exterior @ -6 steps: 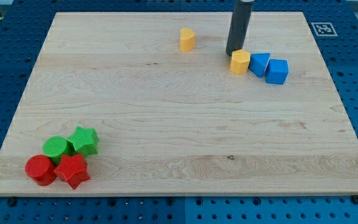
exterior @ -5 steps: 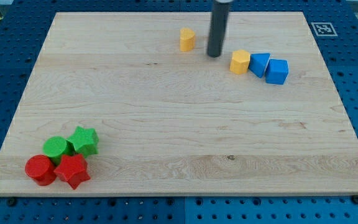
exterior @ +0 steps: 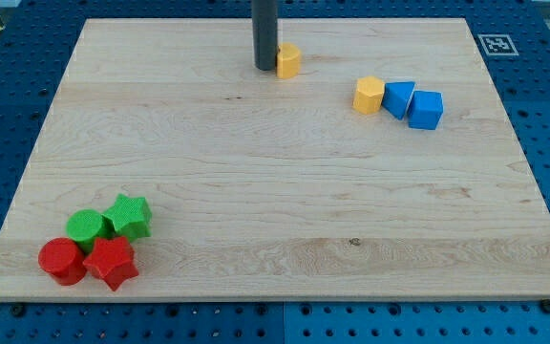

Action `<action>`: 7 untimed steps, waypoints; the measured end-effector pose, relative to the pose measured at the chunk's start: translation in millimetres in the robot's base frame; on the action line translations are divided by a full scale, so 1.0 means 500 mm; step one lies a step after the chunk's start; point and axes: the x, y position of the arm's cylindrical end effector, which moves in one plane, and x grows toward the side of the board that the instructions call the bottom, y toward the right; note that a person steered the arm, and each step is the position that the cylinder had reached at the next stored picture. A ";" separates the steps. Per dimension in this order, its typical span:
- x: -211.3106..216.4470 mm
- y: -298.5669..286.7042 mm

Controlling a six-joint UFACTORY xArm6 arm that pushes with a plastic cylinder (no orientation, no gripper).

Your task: Slide the yellow heart to yellow hexagon

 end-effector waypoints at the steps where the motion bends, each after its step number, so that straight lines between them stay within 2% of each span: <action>1: 0.000 0.018; 4: -0.043 0.023; 5: -0.042 0.075; 6: -0.027 0.131; 7: 0.025 0.141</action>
